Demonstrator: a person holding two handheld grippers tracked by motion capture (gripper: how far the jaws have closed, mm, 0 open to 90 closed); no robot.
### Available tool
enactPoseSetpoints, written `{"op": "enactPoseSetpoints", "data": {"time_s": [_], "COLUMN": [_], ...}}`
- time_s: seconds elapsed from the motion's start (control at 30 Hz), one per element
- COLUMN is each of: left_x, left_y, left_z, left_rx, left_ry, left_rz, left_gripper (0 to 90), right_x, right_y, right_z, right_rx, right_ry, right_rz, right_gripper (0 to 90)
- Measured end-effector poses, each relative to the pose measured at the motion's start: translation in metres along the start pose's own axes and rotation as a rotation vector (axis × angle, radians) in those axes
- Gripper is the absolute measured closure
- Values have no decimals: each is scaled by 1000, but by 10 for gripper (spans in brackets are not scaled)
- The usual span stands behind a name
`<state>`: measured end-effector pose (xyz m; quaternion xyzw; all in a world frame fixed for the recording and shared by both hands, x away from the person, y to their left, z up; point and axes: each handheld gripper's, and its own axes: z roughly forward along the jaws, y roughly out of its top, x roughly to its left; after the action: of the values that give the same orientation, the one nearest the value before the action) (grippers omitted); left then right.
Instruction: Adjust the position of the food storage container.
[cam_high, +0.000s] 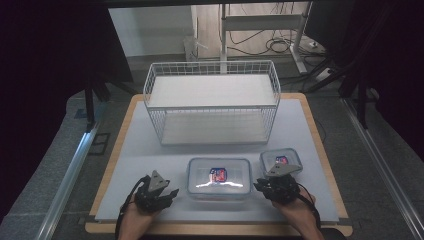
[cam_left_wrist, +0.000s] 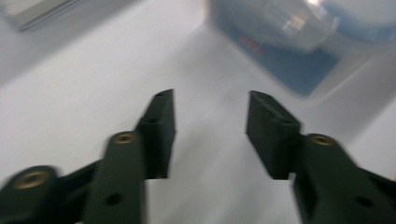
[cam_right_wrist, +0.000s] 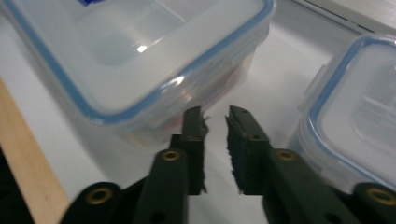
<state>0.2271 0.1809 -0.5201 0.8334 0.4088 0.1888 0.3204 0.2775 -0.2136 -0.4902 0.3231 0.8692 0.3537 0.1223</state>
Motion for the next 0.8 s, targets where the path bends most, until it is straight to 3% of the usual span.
{"op": "enactPoseSetpoints", "data": {"time_s": [0.1, 0.23, 0.37, 0.47, 0.67, 0.8], "left_x": [4, 6, -1, -4, -1, 3], "left_y": [-6, -7, -9, -13, -22, -22], "left_z": [-6, -8, -8, -7, -10, -14], "left_rx": [-12, -44, -42, -50, -100, -135], "left_ry": [16, -25, -26, 4, 12, 12], "left_rz": [-18, -68, -65, -52, -29, -51], "left_gripper": [407, 283, 141, 58, 26, 40], "right_x": [1, 5, 2, 0, -9, -12], "right_y": [-6, -12, -20, -25, -34, -34], "right_z": [-6, -14, -19, -21, -23, -21], "right_rx": [-2, -10, -27, -56, -61, -58], "right_ry": [-18, -35, -25, -14, 18, 28], "right_rz": [-27, -62, -77, -75, -11, 12], "right_gripper": [674, 586, 479, 390, 261, 208]}}
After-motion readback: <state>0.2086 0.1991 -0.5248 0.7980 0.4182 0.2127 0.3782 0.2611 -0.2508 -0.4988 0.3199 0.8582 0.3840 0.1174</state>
